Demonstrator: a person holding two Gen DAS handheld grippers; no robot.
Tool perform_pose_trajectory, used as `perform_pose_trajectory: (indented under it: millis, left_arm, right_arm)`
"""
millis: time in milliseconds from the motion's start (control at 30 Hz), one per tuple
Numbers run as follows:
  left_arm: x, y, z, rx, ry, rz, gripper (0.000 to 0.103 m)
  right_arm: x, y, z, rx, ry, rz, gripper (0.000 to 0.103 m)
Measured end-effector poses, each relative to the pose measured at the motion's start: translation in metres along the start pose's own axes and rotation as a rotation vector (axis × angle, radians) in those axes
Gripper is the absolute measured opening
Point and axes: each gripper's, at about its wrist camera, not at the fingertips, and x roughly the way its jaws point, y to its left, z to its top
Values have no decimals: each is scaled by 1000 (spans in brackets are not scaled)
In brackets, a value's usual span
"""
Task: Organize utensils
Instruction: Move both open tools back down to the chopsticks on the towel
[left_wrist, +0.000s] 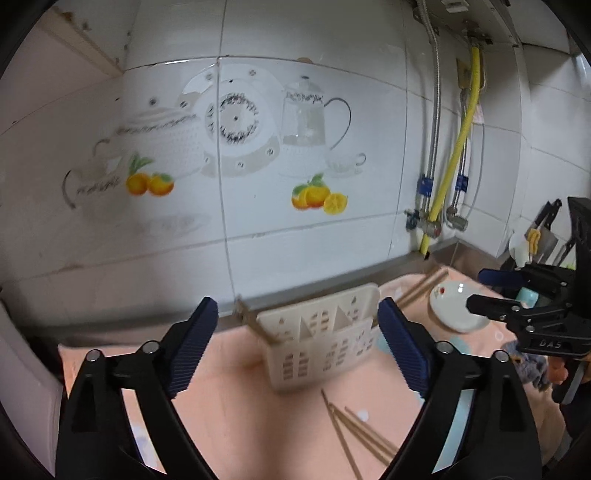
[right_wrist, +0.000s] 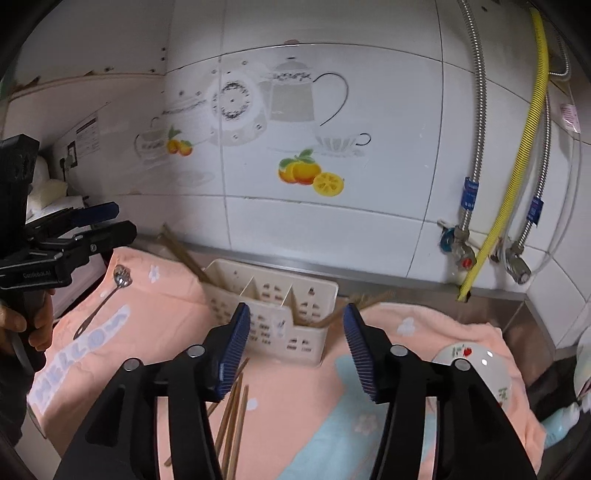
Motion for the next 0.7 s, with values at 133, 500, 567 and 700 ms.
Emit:
perform_pose_trajectory:
  millis: [133, 500, 567, 700]
  left_arm:
    - [-12, -2, -28, -5, 19, 19, 96]
    - [-24, -12, -93, 4, 109, 44, 98]
    - [-25, -12, -103, -2, 120, 54, 98]
    - [-26, -13, -126, -13, 155, 77, 98]
  right_arm:
    - [-12, 12, -21, -5, -8, -11, 69]
    - [-25, 37, -84, -6, 31, -23, 85]
    - [-24, 40, -95, -7, 43, -27, 85]
    - [-21, 44, -113, 5, 69, -26, 86]
